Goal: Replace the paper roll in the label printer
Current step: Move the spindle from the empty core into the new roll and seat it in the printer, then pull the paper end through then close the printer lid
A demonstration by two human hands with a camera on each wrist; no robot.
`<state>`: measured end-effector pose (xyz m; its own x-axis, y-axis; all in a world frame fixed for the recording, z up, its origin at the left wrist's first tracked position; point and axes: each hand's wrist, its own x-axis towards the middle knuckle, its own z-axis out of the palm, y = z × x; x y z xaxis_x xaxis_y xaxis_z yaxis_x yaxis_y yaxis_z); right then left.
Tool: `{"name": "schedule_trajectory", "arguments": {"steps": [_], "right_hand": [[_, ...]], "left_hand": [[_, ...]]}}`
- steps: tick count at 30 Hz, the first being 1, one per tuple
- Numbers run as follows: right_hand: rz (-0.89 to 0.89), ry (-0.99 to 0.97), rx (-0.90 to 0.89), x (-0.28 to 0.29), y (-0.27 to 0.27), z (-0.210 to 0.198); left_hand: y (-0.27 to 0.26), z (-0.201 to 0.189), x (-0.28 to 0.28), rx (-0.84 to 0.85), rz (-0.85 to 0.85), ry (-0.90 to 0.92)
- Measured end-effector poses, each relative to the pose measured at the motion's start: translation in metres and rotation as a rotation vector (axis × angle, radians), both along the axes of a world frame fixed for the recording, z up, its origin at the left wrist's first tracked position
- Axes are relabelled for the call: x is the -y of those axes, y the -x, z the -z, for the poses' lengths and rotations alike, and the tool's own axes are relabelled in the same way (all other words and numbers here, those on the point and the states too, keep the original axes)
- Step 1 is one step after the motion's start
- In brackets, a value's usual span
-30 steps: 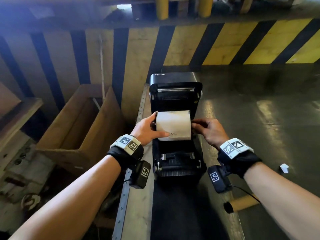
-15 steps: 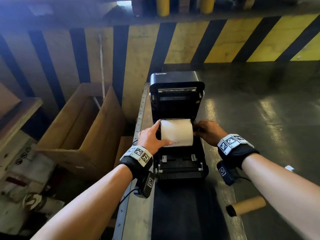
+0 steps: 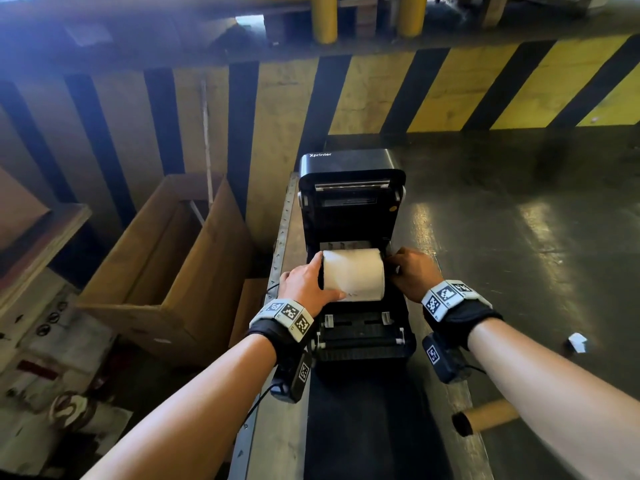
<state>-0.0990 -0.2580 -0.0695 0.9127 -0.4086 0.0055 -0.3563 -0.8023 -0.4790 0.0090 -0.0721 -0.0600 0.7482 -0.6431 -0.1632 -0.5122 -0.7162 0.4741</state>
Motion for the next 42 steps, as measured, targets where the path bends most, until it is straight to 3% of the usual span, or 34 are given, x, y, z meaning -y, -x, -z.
{"name": "schedule_trajectory", "arguments": {"steps": [6, 9, 16, 26, 42], "right_hand": [[0.213, -0.233, 0.107, -0.009, 0.015, 0.005], [0.262, -0.334, 0.080, -0.017, 0.022, 0.006], [0.242, -0.323, -0.102, -0.028, 0.023, 0.013], [0.209, -0.336, -0.072, -0.029, 0.031, 0.011], [0.180, -0.282, -0.181, -0.033, 0.029, 0.009]], "left_hand": [[0.003, -0.001, -0.002, 0.026, -0.016, -0.002], [0.004, 0.000, -0.004, 0.012, -0.070, 0.037], [0.010, 0.006, -0.013, -0.096, -0.228, 0.162], [0.015, 0.015, -0.021, -0.163, -0.195, 0.134], [0.009, 0.023, -0.014, -0.184, -0.092, 0.037]]}}
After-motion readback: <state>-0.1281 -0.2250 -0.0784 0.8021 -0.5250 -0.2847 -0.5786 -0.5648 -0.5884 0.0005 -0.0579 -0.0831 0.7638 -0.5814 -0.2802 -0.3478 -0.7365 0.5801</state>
